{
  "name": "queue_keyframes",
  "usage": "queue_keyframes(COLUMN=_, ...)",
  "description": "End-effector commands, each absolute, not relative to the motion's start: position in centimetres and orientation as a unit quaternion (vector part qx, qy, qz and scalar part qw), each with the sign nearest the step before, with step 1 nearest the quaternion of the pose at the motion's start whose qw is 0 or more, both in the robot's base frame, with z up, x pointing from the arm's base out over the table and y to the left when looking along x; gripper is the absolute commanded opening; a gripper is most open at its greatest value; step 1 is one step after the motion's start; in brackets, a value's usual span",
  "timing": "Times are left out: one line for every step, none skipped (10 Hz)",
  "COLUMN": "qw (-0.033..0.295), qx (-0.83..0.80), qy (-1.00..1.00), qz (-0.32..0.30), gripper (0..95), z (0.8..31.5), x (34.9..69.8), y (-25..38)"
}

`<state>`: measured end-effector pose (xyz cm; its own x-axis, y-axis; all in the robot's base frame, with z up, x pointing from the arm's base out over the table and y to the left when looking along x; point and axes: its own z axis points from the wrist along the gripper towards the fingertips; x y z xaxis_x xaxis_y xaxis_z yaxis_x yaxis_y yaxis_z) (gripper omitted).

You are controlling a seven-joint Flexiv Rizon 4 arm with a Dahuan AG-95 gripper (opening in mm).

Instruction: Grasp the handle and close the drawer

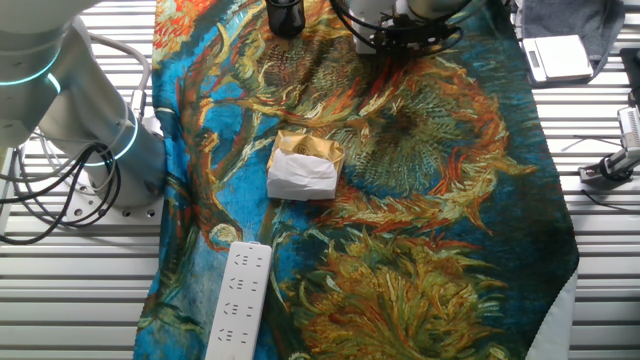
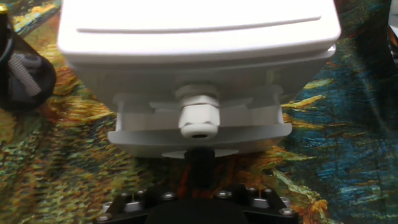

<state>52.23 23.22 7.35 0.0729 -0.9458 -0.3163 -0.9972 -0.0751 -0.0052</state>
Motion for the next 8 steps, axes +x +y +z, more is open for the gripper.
queue_keyframes(qw=0.115, qx=-0.724, qy=0.67, qz=0.119, gripper=76.0, z=7.56, x=52.05, y=23.0)
queue_keyframes(qw=0.115, qx=-0.724, qy=0.67, qz=0.119, gripper=76.0, z=7.56, x=52.05, y=23.0)
queue_keyframes(qw=0.116, qx=-0.723, qy=0.671, qz=0.12, gripper=76.0, z=7.55, x=52.06, y=23.0)
queue_keyframes(qw=0.117, qx=-0.721, qy=0.672, qz=0.121, gripper=76.0, z=7.55, x=52.06, y=23.0)
queue_keyframes(qw=0.12, qx=-0.72, qy=0.673, qz=0.118, gripper=76.0, z=7.55, x=52.06, y=23.0)
queue_keyframes(qw=0.12, qx=-0.72, qy=0.673, qz=0.117, gripper=76.0, z=7.55, x=52.06, y=23.0)
queue_keyframes(qw=0.12, qx=-0.718, qy=0.675, qz=0.117, gripper=76.0, z=7.55, x=52.05, y=23.0)
queue_keyframes(qw=0.12, qx=-0.714, qy=0.68, qz=0.117, gripper=76.0, z=7.57, x=52.03, y=23.0)
